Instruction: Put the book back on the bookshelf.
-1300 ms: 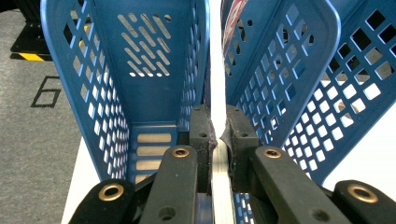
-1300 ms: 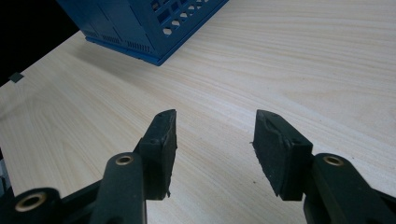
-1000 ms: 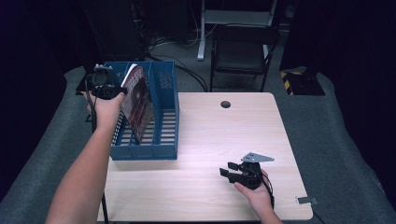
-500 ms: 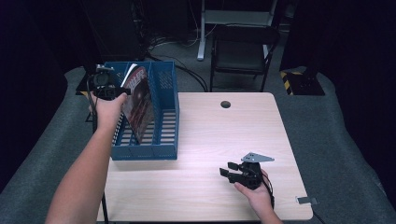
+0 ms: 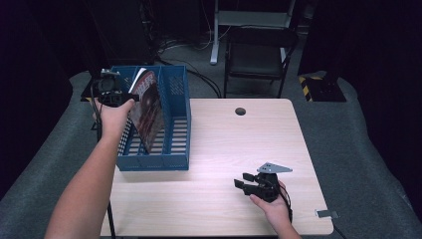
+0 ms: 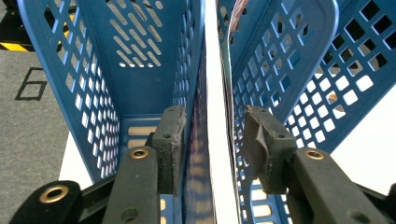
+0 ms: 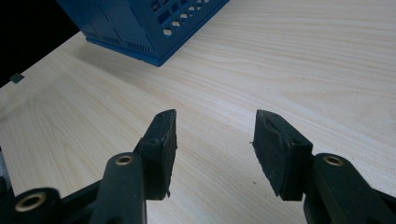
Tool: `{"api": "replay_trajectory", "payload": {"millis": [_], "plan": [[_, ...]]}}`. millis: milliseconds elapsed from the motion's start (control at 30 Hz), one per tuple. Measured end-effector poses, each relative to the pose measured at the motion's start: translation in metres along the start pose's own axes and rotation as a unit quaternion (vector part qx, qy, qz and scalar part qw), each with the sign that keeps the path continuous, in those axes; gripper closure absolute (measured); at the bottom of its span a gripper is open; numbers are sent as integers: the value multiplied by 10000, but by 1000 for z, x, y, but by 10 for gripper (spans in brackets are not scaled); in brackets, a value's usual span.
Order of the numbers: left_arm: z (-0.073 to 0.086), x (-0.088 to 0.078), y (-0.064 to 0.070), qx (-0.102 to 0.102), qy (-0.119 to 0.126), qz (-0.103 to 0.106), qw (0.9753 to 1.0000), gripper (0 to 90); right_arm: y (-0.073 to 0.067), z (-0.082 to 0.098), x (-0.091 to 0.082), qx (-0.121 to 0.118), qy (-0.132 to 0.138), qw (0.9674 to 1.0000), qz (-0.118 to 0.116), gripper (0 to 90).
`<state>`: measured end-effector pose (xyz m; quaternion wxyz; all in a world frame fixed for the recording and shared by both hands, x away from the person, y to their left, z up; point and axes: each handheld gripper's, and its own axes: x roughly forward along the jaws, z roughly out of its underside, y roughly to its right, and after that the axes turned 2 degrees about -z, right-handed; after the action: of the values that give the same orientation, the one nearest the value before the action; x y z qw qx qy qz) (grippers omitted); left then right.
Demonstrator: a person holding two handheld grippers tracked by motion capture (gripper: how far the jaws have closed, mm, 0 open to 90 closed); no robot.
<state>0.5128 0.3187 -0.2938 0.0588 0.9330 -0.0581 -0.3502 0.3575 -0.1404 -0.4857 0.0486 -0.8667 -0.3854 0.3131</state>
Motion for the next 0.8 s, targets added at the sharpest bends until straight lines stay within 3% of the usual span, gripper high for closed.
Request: {"api": "replay_trajectory", "payload": {"millis": [200, 500, 800], "plan": [[0, -6, -3, -34, 57, 63, 10000, 557, 0, 0, 1, -36, -25, 10000, -8, 490], [-4, -18, -7, 77, -2, 128, 9999, 545, 1, 0, 1, -3, -21, 10000, -1, 487], [-6, -25, -1, 192, -40, 242, 9995, 545, 2, 0, 2, 15, -27, 10000, 4, 486]]}}
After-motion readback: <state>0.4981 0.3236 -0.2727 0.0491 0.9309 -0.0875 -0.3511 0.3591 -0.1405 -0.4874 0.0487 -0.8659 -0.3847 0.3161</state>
